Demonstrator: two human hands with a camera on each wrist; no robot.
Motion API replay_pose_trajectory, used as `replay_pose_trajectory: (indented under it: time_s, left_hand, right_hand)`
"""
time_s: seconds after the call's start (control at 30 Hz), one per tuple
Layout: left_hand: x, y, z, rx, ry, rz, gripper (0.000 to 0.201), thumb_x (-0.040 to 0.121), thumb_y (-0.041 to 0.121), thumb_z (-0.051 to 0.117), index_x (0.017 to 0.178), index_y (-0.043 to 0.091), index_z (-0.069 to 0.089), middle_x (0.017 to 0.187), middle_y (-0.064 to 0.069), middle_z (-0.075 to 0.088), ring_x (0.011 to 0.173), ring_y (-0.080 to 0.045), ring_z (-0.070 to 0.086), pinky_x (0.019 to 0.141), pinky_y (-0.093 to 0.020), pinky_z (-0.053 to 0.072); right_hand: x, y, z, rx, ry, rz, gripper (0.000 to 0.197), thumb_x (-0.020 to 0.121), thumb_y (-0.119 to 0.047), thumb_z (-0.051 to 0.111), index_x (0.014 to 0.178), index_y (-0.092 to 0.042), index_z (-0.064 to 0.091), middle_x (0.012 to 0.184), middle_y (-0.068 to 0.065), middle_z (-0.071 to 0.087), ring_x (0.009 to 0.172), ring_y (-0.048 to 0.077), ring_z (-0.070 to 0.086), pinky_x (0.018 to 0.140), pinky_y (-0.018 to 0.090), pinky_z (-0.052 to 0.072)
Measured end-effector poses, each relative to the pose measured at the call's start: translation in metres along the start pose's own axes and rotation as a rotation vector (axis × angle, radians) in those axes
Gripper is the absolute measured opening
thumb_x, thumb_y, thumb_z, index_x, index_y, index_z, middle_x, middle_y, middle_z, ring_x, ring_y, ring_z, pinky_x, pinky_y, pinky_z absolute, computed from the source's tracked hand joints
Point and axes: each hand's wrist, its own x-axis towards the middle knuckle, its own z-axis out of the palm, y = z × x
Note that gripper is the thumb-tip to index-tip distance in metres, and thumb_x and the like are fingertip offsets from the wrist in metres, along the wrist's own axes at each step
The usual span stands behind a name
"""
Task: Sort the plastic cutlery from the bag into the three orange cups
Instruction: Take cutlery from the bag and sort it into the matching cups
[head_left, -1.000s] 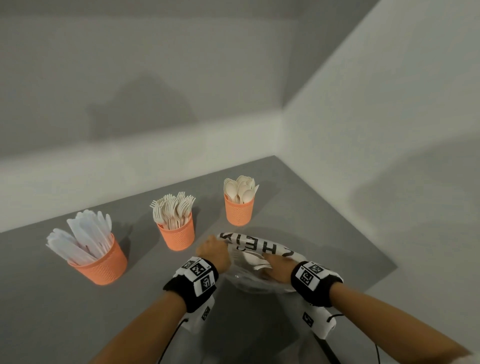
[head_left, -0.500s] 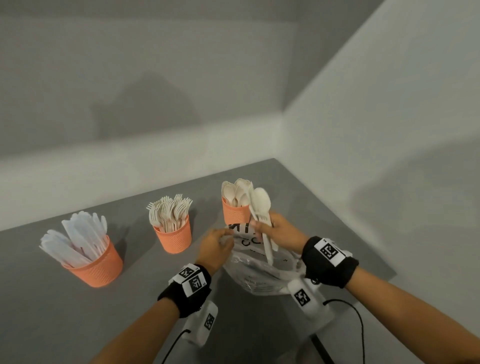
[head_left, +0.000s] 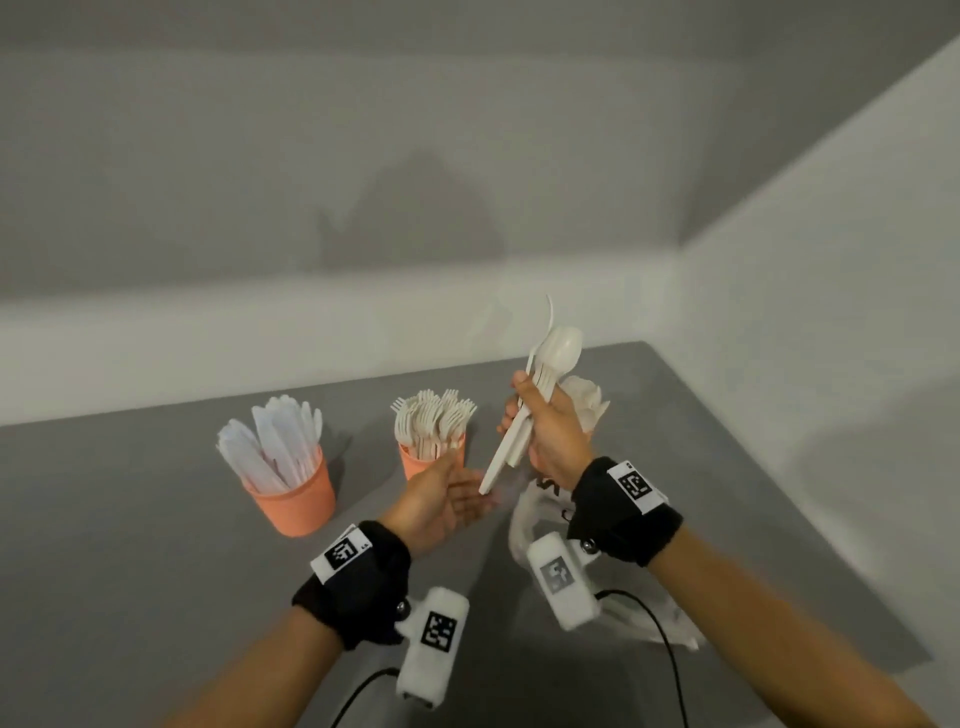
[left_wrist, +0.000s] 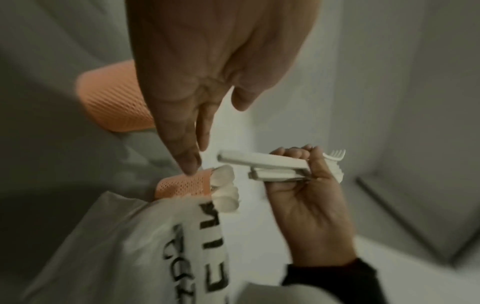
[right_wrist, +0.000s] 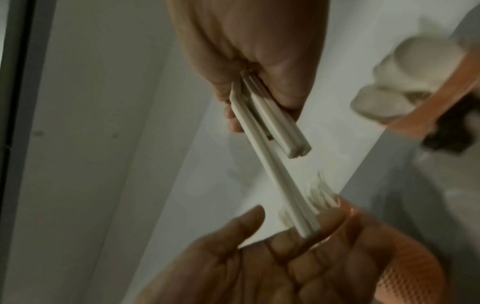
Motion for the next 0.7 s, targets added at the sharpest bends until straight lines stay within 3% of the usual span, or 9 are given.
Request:
replay_pose_trajectory:
  time_s: [0.1,0.2,0.27,0.37,0.43,0.5,0.6,0.7]
  left_hand:
    - [-0.008,0.010,-0.011,-0.161,-0.071,-0.028,0.062,0.099,0.046,0.027,0.106,-0.007,0.058,0.092,-0.020,0.062,0.086,-0.027,0.061,0.062,-0.027,0.059]
    - [-0.013,0.017,-0.020,-0.134,-0.083,-0.019,0.064,0.098,0.048,0.024,0.101,-0.005,0.060,0.093,-0.017,0.062,0.086,-0.026,0.059,0.070,-0.028,0.057]
    - [-0.015,0.017,-0.027,-0.122,-0.096,-0.011,0.062,0.098,0.050,0.024,0.106,-0.001,0.058,0.094,-0.014,0.061,0.084,-0.022,0.060,0.075,-0.029,0.054]
    - [-0.020,0.019,-0.031,0.040,-0.124,-0.018,0.060,0.095,0.058,0.022,0.108,0.009,0.055,0.092,-0.008,0.061,0.085,-0.020,0.059,0.079,-0.030,0.048]
    - [-0.023,0.023,-0.030,0.265,-0.062,0.047,0.053,0.095,0.058,0.024,0.096,0.016,0.058,0.090,-0.003,0.062,0.090,-0.018,0.058,0.083,-0.030,0.044]
    - [-0.021,0.029,-0.033,0.385,0.017,0.181,0.040,0.097,0.049,0.032,0.083,0.019,0.054,0.081,0.000,0.059,0.081,-0.013,0.056,0.073,-0.024,0.043]
    - [-0.014,0.041,-0.039,0.288,0.043,0.304,0.027,0.097,0.033,0.041,0.086,0.014,0.056,0.067,0.000,0.058,0.062,-0.011,0.058,0.067,-0.024,0.044]
    - [-0.004,0.046,-0.046,0.299,0.114,0.365,0.021,0.095,0.028,0.050,0.090,0.010,0.059,0.067,-0.007,0.054,0.054,-0.012,0.055,0.064,-0.024,0.044]
  right_hand:
    - [-0.001,0.014,0.030,-0.023,0.000,-0.021,0.024,0.096,-0.018,0.050,0.073,-0.010,0.049,0.050,0.001,0.048,0.042,0.012,0.049,0.046,0.023,0.047]
    - [-0.001,0.030,0.051,-0.029,0.015,-0.012,0.023,0.095,-0.010,0.052,0.072,-0.006,0.049,0.047,0.001,0.045,0.039,0.010,0.045,0.044,0.020,0.044]
    - [-0.001,0.036,0.062,-0.026,0.012,0.023,0.022,0.093,-0.005,0.051,0.072,-0.006,0.047,0.046,0.002,0.043,0.037,0.009,0.043,0.042,0.018,0.042]
    - [-0.001,0.045,0.071,-0.063,0.036,0.051,0.026,0.093,-0.006,0.053,0.068,-0.010,0.050,0.044,-0.002,0.044,0.037,0.007,0.044,0.041,0.018,0.041]
    - [0.002,0.051,0.073,-0.079,0.027,0.064,0.017,0.094,-0.012,0.053,0.076,-0.011,0.056,0.058,0.004,0.051,0.050,0.012,0.051,0.049,0.023,0.046]
    - [0.004,0.055,0.070,-0.078,-0.022,0.104,0.011,0.094,-0.014,0.051,0.086,-0.009,0.058,0.065,0.005,0.056,0.058,0.016,0.056,0.053,0.025,0.049]
    - [0.001,0.052,0.064,-0.032,-0.180,0.258,0.024,0.095,-0.018,0.043,0.074,-0.009,0.052,0.046,-0.002,0.046,0.034,0.009,0.039,0.037,0.016,0.031]
    - [-0.007,0.051,0.062,-0.096,-0.295,0.327,0.031,0.097,-0.022,0.035,0.071,-0.011,0.050,0.046,-0.003,0.044,0.029,0.005,0.031,0.034,0.016,0.024]
